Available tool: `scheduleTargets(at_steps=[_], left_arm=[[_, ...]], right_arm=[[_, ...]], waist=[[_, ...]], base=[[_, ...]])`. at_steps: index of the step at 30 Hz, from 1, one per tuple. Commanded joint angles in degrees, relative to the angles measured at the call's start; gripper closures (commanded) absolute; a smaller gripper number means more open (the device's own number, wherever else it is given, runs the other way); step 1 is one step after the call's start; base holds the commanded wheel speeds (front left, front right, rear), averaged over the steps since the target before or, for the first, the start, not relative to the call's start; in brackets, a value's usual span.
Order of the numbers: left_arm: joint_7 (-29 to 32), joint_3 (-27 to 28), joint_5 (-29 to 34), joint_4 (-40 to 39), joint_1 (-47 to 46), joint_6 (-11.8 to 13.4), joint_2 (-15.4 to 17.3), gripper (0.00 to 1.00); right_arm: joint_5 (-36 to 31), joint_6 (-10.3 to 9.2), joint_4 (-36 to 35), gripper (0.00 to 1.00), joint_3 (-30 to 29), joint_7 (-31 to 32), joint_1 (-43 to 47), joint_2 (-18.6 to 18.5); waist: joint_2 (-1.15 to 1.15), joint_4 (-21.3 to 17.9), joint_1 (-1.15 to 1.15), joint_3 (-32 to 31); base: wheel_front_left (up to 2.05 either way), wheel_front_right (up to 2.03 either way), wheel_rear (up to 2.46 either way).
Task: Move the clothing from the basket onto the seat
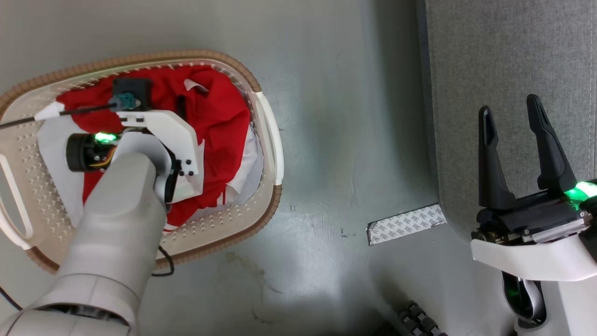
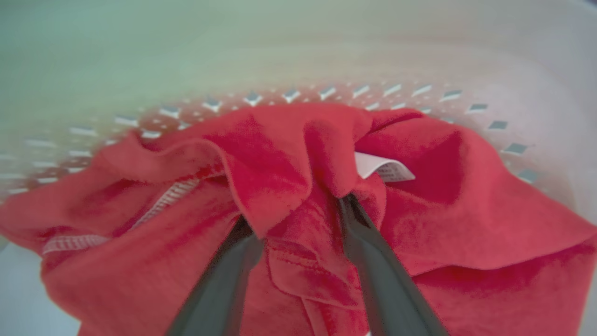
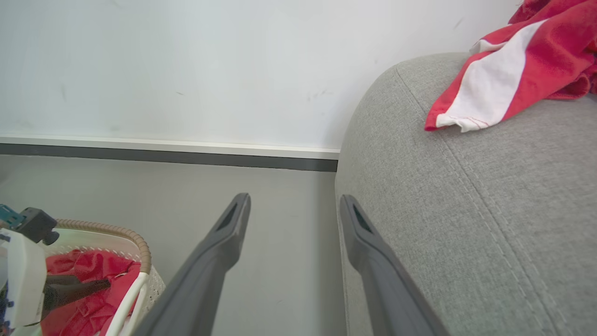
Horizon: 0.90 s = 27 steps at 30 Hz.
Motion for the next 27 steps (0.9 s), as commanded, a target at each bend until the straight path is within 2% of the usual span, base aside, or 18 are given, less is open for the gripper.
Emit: scheduleTargets(at_steps=[1,7,16,17,21,27], left_arm=[[-0.80,-0.18,0.12,0.40,-0.30,-0.27,0.34,1.00],[-4.71,-0.43,-1.45,0.90,0.83,-1.77,-1.63,1.00],[-7.92,-2.61,-2.24,-0.63,6.78,-5.74,-3.85,1.00],[-8.26,-3.26,-2.78,-2.17,8.91,-6.43,-4.03,1.00],[-8.29,-3.84,-4.42,-6.44,12.78,-7.48,-4.10,1.00],[-8.29,-5.72,-7.59,-17.06,22.25,-7.96,-4.08,1.00]], right_arm=[[0.34,-0.13,0.22,0.00,-0.11,0.03,-0.44,0.19],[-0.35,-0.13,1.29,0.00,-1.16,0.02,0.13,-0.11],[-0.64,-0.13,3.07,0.00,-3.33,0.03,2.19,-1.58],[-0.76,-0.13,3.77,0.00,-4.04,0.02,3.03,-2.00],[-0.87,-0.13,4.77,0.00,-5.15,0.02,4.91,-2.52],[-1.04,-0.13,6.82,0.00,-7.04,0.03,9.71,-3.46]], waist=[[0.00,0.02,-0.01,0.01],[0.00,2.44,-0.01,-2.12],[0.00,7.58,-0.01,-11.32],[0.00,8.74,-0.01,-14.32],[0.00,10.31,-0.01,-19.16],[0.00,13.11,-0.01,-29.12]], base=[[0.00,0.00,0.00],[0.00,0.00,0.00],[0.00,0.00,0.00],[0.00,0.00,0.00],[0.00,0.00,0.00],[0.00,0.00,0.00]])
